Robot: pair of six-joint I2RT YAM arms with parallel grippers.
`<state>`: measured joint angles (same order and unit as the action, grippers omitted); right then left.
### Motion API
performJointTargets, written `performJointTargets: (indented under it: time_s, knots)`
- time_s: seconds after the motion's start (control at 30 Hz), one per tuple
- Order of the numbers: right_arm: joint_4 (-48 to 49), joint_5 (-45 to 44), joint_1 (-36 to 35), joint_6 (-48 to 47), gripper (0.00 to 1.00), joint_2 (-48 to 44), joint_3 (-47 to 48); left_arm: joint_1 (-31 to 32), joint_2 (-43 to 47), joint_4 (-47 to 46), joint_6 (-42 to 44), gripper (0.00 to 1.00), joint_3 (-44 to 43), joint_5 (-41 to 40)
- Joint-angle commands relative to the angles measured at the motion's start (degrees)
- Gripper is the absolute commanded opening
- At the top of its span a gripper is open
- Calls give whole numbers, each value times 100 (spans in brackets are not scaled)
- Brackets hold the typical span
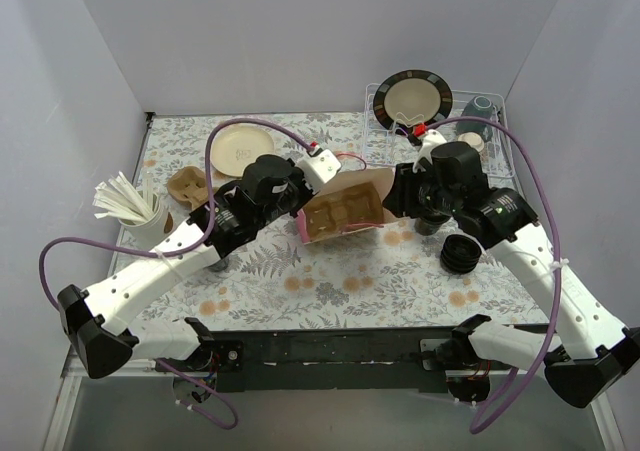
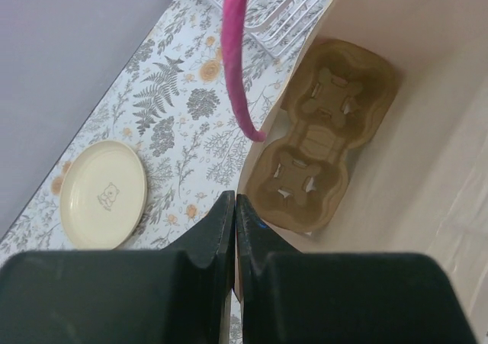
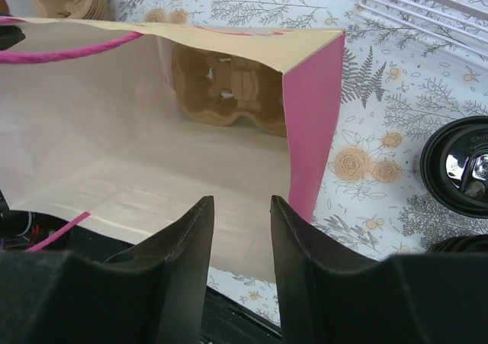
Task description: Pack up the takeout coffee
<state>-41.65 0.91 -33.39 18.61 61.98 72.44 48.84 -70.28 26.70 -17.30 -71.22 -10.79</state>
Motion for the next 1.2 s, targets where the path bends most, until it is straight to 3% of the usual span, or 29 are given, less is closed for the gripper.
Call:
performJointTargets:
  time_s: [0.0,0.33,0.7,0.93,1.17]
  knots:
    - [350,24,-1,-103,46,-229,85,-6,322,-472,279,0,117,-257]
    - [737,-135,8,-182,53,-546,51,-6,524,-481,306,0,266,-134]
    - [544,173,-1,-297,50,-441,-134,-15,498,-490,78,0,442,-221]
    - [342,375,-10,19,56,-388,-55,3,436,-376,-168,0,460,-434]
    - [-80,-608,-45,134,55,209,383,3,472,-411,-370,0,469,-345]
